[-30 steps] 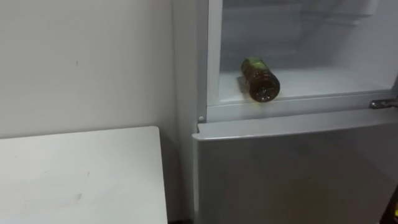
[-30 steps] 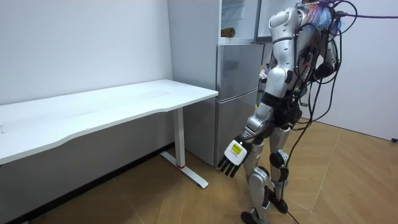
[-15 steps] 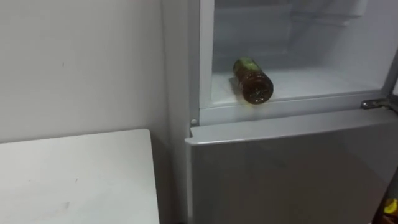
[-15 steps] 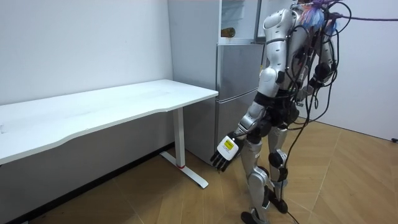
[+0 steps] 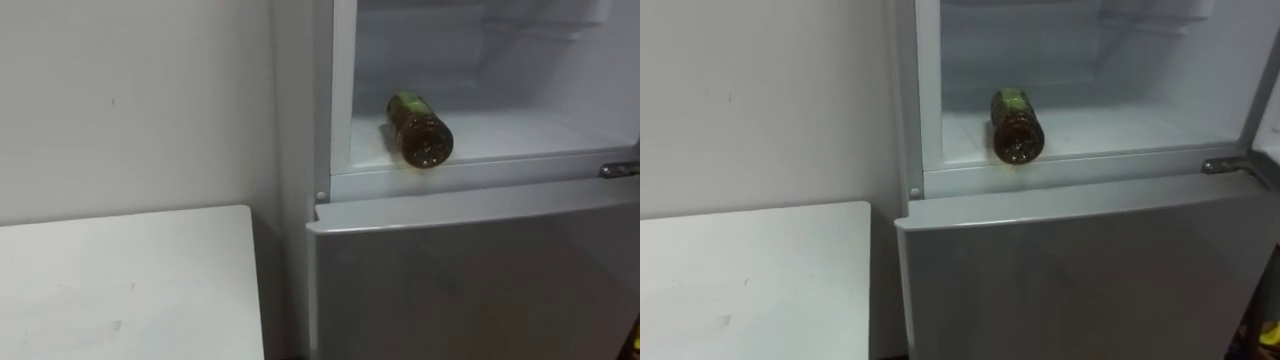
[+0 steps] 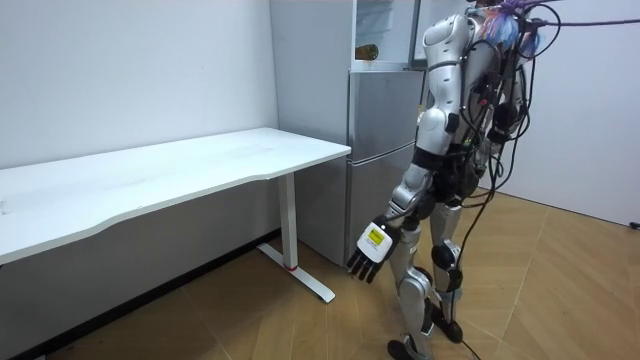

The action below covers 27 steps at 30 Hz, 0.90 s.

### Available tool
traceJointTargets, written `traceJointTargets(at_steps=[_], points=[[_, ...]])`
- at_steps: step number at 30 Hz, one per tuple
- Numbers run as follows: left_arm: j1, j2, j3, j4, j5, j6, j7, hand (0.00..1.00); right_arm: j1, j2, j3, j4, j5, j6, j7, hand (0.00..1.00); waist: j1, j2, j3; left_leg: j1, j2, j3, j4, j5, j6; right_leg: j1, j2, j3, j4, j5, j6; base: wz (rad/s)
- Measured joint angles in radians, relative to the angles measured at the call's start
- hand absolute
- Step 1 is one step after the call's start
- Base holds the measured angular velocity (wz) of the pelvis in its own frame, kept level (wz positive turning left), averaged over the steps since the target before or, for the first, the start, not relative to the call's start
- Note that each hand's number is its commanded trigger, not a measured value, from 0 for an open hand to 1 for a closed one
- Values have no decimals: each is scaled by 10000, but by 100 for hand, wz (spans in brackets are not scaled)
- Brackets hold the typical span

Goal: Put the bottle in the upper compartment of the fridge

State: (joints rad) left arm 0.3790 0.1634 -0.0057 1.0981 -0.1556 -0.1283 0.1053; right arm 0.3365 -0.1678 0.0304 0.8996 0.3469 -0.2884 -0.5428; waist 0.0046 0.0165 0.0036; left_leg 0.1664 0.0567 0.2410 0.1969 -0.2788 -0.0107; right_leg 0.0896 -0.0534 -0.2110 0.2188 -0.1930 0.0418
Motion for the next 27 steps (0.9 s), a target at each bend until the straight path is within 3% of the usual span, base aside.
traceJointTargets(at_steps=[5, 8, 14, 17, 21, 27], points=[[-153, 2, 23, 2, -81, 0, -18, 0, -107, 6, -74, 598, 105, 159, 255, 0, -28, 40, -5, 26, -3, -12, -3, 1, -1, 38, -10, -21, 26, -51, -3, 1], [-162, 2, 24, 22, -88, 43, -91, 0, -64, 8, -133, 686, 420, 452, 398, 0, -32, 7, -2, 134, -6, -14, -5, 0, -1, 132, -16, -26, 42, -93, 1, -1], [-158, 13, 131, 59, -133, 197, -235, 0, -108, 5, -259, 526, 1233, 607, 421, 0, -41, -179, 4, 205, -12, 22, -28, -9, -17, 56, -26, 61, 215, -199, -6, -3], [-100, 15, 234, 39, -319, 195, -231, 0, -215, 2, -753, 227, 1916, 614, 360, 0, -69, -251, 6, 215, -13, 42, -23, -11, -19, 51, -27, 76, 221, -199, -6, 0], [33, 55, 446, -17, -358, 188, -219, 0, -292, -62, -1756, -1220, 2889, 615, 58, 0, -400, -278, 6, 148, -8, 27, -4, -12, -21, -19, -26, 66, 239, -202, -11, 0], [92, 138, 1042, -95, -473, 156, -293, 0, -429, -375, -2816, -3014, 3590, 585, -606, 0, -621, -415, -32, 168, -16, 32, -96, -9, -23, -23, -17, 93, 216, -203, -13, 0]])
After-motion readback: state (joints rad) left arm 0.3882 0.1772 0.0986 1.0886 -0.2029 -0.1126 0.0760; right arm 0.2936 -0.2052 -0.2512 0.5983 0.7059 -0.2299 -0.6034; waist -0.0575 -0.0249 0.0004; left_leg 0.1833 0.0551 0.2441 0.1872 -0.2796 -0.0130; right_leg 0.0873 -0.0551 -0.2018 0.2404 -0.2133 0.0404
